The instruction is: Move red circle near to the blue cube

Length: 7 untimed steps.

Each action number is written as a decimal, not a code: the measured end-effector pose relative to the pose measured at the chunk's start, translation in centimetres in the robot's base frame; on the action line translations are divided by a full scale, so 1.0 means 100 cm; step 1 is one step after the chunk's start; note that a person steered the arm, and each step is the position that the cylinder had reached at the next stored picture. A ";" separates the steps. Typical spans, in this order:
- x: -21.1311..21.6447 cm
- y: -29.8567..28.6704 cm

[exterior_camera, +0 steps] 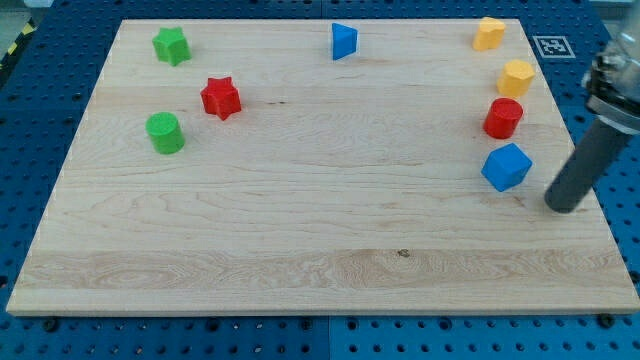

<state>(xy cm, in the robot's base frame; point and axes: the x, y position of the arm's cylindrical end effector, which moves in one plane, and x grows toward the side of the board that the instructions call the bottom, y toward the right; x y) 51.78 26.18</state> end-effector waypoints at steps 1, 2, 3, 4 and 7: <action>-0.026 0.039; -0.065 0.044; -0.096 0.012; -0.122 0.002; -0.123 -0.039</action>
<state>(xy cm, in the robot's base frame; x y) 39.49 22.33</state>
